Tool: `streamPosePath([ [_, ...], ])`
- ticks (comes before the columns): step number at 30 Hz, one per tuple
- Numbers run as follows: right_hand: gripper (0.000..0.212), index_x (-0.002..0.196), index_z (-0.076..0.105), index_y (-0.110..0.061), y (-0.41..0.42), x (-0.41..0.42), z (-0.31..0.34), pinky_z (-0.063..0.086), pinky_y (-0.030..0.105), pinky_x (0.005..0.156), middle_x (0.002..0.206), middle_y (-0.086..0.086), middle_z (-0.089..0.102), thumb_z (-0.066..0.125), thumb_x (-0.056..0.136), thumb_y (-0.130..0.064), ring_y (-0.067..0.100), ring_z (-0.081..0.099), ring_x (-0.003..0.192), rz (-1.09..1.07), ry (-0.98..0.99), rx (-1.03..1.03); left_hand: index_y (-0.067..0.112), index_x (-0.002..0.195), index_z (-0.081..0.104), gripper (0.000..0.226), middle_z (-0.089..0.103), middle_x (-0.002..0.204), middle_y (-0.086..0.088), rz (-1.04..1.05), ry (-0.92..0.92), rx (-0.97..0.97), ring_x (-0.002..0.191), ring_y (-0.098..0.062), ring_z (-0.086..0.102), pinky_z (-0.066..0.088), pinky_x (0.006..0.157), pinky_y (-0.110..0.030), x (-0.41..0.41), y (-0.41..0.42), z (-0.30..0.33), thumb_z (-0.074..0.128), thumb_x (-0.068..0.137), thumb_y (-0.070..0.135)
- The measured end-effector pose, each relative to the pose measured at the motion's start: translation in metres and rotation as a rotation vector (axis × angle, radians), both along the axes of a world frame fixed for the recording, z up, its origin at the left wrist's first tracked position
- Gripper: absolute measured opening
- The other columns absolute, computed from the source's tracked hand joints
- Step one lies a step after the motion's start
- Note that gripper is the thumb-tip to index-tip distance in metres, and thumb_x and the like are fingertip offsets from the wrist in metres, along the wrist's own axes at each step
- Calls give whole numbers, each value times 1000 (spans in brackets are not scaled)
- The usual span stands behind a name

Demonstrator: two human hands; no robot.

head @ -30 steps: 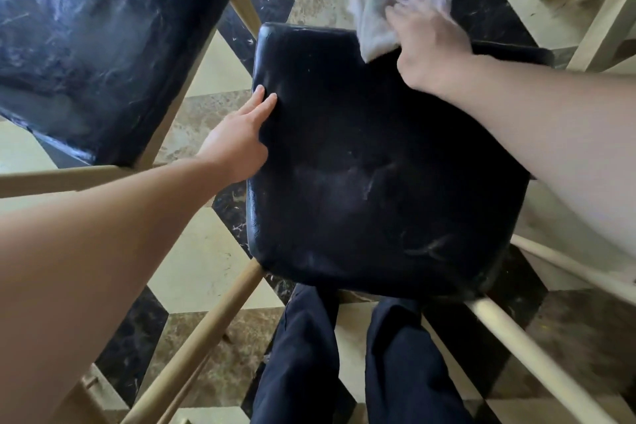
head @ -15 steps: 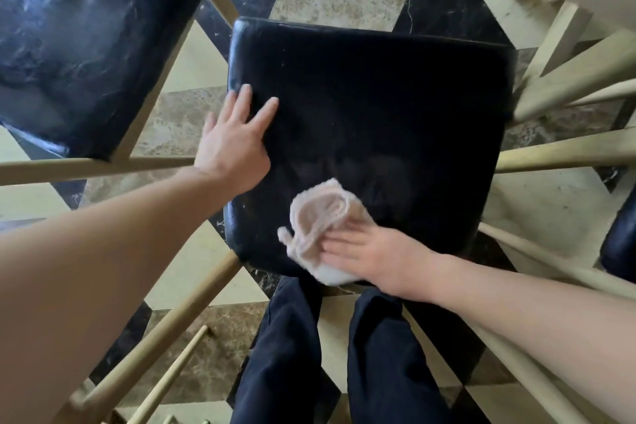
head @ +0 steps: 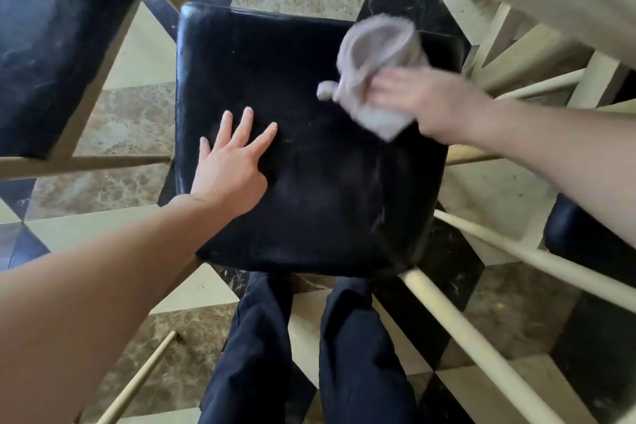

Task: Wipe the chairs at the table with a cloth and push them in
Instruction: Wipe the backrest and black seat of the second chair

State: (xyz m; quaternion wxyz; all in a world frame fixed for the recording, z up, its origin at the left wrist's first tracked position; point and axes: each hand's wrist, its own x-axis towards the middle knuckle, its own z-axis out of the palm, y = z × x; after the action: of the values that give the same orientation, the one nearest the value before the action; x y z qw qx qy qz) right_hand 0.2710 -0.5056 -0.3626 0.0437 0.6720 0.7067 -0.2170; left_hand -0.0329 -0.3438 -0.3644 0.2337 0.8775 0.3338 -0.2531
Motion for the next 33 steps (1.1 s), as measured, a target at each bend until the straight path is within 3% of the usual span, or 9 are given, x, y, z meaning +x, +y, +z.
streamPosePath([
  [3,77,158,25,-12,36,-4,-9,10,38,126,167,7,21,42,87,13,24,13,155,-610,37,-41,41,157,12,95,-8,168,1,-12,25,-15,152,-28,-14,8,118,-63,1,2,1,46,77,4],
  [6,81,159,21,-14,49,-41,-15,11,40,126,168,3,16,40,86,16,20,8,155,-873,68,19,42,157,11,94,-8,168,1,-24,56,-22,152,-28,-14,8,119,-63,0,3,2,46,78,3],
  [10,77,158,25,-11,30,-96,-23,11,41,126,166,7,23,39,86,13,24,13,155,-697,111,86,45,156,10,98,-10,168,4,-16,85,-83,152,-24,-17,6,120,-62,-1,9,5,43,77,-1],
  [17,54,145,52,-8,-87,-155,-24,24,52,122,153,11,47,57,92,1,29,34,148,376,399,4,43,156,17,94,-4,168,3,1,44,-121,152,-24,-15,11,116,-69,1,16,3,43,78,-3],
  [19,52,145,53,-13,-115,-140,-24,17,49,125,154,6,47,59,94,-5,24,33,149,560,379,-26,41,157,13,85,-6,168,-1,-61,11,-85,152,-28,-15,15,113,-72,-4,14,-1,58,89,17],
  [22,56,148,49,-22,-133,-103,-21,3,41,125,157,-3,42,61,94,-10,15,28,151,720,307,-91,31,157,-10,133,-23,164,-9,-217,125,-46,148,-38,-24,12,110,-76,-8,5,-7,81,65,62],
  [27,66,148,47,-24,-122,-34,-10,14,45,124,157,-3,42,69,89,-6,15,30,149,612,199,-86,19,146,-36,162,-37,155,-24,-340,269,57,141,-53,-30,13,105,-79,-6,-5,-15,84,50,69],
  [30,74,143,53,-14,-109,-2,-5,30,54,119,151,8,49,70,76,11,25,42,143,275,94,20,13,145,-38,160,-35,154,-29,-341,308,100,140,-56,-27,14,106,-79,-3,-11,-14,78,52,73],
  [33,80,152,40,-10,-88,4,-6,23,50,123,159,9,37,57,78,17,26,30,150,-140,31,15,11,144,-39,159,-35,153,-30,-316,300,104,139,-57,-28,12,105,-78,-2,-14,-15,76,53,74],
])
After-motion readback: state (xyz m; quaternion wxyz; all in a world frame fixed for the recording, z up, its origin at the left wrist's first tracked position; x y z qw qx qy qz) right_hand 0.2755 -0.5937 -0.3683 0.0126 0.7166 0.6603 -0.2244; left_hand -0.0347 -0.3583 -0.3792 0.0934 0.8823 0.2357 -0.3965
